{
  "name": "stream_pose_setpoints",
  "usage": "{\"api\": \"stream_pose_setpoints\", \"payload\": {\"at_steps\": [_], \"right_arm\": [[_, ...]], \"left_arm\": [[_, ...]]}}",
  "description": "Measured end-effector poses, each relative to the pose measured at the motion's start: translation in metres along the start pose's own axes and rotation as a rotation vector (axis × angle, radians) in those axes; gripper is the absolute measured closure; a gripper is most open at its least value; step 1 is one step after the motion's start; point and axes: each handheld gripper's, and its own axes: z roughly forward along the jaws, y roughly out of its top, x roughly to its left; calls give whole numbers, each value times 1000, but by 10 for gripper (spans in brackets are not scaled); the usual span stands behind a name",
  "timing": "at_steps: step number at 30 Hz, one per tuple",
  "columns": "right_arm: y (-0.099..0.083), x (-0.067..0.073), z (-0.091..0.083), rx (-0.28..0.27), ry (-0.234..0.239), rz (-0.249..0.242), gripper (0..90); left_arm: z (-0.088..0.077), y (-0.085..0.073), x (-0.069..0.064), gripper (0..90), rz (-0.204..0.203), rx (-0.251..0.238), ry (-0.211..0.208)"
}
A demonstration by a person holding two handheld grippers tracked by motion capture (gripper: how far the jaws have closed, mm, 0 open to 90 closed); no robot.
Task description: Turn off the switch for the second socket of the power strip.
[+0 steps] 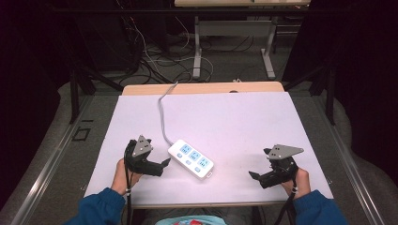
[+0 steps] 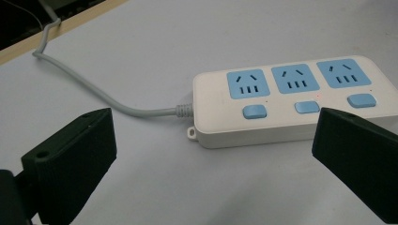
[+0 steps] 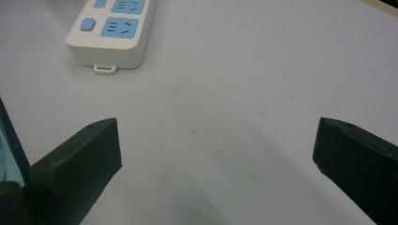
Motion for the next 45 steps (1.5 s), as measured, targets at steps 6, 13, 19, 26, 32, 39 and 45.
{"api": "stream_pose_setpoints", "payload": {"at_steps": [6,13,19,26,32,39,45], "right_arm": [[0,0,0,1,-1,0,9],[0,1,0,5,-4,11,8],[0,0,1,3,-5,-1,9],[0,0,1,5,-2,-3,10],[0,1,1,10,1,5,11],[0,0,1,13,4,-1,12],[0,0,1,17,6,-6,12]], "left_arm": [[5,4,-4,1,10,-3,-13],[11,7,-9,1,11,-11,-39],[16,11,-15,0,21,-7,-60],[22,13,-21,0,58,3,-76],[26,14,-25,3,47,16,-80],[25,14,-23,140,39,6,-69],[25,13,-26,228,42,7,-102]]}}
